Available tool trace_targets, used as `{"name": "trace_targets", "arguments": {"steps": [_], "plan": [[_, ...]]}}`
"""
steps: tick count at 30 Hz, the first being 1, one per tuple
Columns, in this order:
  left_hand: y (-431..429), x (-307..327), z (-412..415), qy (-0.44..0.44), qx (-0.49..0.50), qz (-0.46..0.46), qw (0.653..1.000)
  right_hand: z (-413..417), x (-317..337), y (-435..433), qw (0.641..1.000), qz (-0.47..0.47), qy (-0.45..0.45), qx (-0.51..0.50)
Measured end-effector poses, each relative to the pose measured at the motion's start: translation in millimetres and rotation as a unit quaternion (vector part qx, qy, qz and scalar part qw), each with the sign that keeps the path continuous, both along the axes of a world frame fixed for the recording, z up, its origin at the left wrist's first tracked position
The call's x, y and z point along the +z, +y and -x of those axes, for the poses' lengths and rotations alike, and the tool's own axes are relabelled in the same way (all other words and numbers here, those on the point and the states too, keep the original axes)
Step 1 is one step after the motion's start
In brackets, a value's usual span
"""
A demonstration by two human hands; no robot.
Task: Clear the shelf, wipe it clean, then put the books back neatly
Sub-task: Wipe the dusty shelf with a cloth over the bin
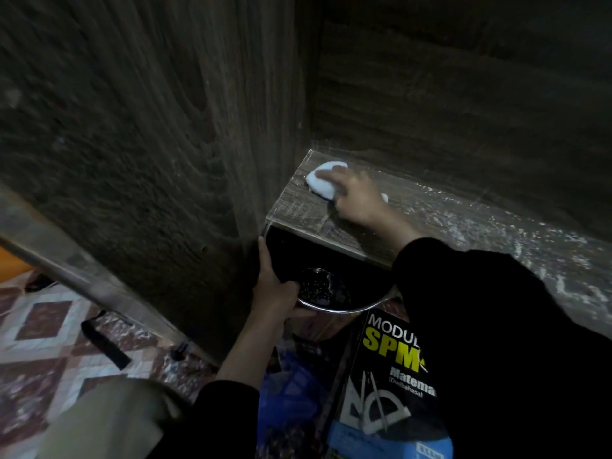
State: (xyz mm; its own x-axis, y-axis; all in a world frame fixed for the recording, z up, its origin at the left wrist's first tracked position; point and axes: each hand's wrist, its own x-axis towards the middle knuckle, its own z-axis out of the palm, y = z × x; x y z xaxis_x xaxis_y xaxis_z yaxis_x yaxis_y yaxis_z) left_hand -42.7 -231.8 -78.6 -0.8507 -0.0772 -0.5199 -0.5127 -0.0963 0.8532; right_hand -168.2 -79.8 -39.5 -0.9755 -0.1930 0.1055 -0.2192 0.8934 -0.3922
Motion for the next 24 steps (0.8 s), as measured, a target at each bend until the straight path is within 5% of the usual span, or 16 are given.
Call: {"name": "trace_targets", "arguments": {"steps": [3,8,11,14,17,20,24], "plan": [[2.0,-1.4,1.4,0.003,0.004,0.005,1.000,-32.6,-18.3,-14.2,0.995,-0.100,0.013,0.008],[6.2,-2.4,-0.1,0.009,0.006,0.011,1.000,-93.4,-28.6,9.0,0.989,-0.022,0.090,0.112],[9.7,-2.9,-0.8,0.009,0.006,0.000,1.000,-92.4,-23.1,49.3,0.992,0.050,0.118,-0.008],[13.8,-5.4,-1.9,0.011,0.009,-0.004,1.000,-89.4,-21.0,70.9,0.978,0.022,0.117,-0.170],[20.1,-6.4,-2.8,0.021,0.010,0.001,1.000,-103.1,-26.8,43.4,0.982,-0.095,0.070,-0.150],[27.7,-5.2,-3.9,0.023,0.010,0.007,1.000,-110.3,-23.2,12.7,0.990,-0.115,0.055,-0.061],[32.8,-7.9,-5.0,0.041,0.003,0.020,0.999,-111.7,-9.2,7.8,0.996,0.077,0.040,-0.001]]}}
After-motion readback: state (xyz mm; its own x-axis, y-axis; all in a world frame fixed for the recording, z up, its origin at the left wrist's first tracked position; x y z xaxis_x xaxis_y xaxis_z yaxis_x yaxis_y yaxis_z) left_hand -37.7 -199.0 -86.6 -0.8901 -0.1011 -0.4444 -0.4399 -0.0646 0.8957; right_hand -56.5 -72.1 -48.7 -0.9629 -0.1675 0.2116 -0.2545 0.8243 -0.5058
